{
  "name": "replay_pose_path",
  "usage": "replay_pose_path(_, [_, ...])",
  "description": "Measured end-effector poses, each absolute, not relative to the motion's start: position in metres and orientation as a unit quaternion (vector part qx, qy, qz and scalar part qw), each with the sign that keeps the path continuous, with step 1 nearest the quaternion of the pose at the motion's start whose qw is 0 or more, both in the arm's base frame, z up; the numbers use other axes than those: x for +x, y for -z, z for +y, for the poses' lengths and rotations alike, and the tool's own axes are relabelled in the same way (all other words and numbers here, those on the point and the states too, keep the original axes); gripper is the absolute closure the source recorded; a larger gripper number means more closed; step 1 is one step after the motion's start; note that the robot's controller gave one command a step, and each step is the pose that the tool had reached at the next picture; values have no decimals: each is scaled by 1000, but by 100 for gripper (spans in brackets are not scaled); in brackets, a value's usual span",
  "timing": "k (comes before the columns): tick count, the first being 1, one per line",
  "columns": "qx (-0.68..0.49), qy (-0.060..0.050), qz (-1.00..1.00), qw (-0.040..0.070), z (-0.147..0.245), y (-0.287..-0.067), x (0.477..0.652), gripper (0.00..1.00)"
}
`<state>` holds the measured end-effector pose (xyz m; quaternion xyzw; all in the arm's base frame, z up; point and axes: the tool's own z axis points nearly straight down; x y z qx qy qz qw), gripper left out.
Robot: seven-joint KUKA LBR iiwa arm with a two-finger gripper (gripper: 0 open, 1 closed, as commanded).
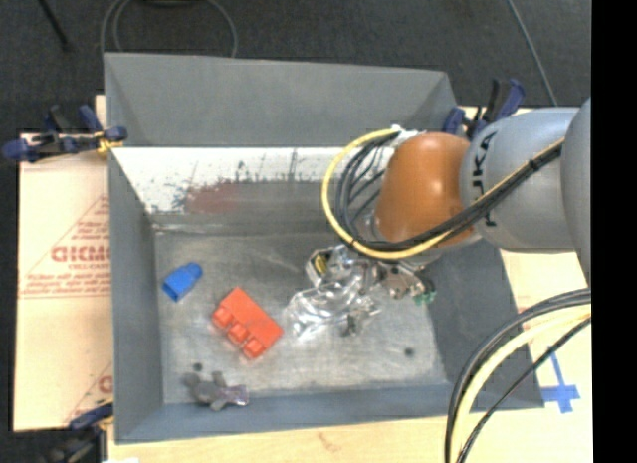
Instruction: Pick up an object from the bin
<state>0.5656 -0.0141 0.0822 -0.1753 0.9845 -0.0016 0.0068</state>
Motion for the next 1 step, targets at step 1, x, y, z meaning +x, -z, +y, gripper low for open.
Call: replay_pose_path(1, [-174, 2, 985, 3, -16, -138, 567, 100])
